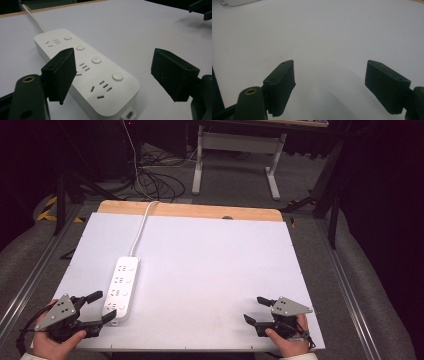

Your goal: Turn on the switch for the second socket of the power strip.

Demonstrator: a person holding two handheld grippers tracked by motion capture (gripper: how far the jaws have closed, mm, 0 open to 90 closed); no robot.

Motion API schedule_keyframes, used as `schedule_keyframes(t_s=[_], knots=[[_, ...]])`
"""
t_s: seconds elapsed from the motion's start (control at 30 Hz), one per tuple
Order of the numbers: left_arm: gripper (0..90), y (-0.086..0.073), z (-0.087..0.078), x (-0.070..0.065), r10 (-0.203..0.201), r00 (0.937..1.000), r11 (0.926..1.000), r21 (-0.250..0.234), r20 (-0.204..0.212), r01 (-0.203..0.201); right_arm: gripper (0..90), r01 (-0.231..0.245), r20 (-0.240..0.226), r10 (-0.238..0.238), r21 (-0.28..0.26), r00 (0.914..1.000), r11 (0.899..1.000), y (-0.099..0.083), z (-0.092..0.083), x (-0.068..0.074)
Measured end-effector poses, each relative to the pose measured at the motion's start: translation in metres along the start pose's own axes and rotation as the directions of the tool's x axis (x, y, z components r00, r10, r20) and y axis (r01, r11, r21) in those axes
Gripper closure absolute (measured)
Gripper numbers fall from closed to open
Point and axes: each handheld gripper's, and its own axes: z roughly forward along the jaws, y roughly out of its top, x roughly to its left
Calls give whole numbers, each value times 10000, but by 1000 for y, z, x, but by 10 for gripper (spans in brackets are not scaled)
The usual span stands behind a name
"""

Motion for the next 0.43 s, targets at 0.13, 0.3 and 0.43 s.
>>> schedule_keyframes(t_s=[0.13, 0.3, 0.43], knots=[[197, 0, 0, 0, 52, 10000, 10000, 56, -85, -51, 245, 21, 5, -21, -7, 10000, 10000, 0, 0, 0], [176, 1, 1, 0, -77, 9999, 10000, 34, -93, 77, 244, 10, 30, -10, -3, 10000, 10000, -1, -1, 0], [162, 2, 2, 1, -171, 9998, 9998, 91, -64, 171, 244, -2, 76, 2, -30, 10000, 10000, -1, -2, 1]])
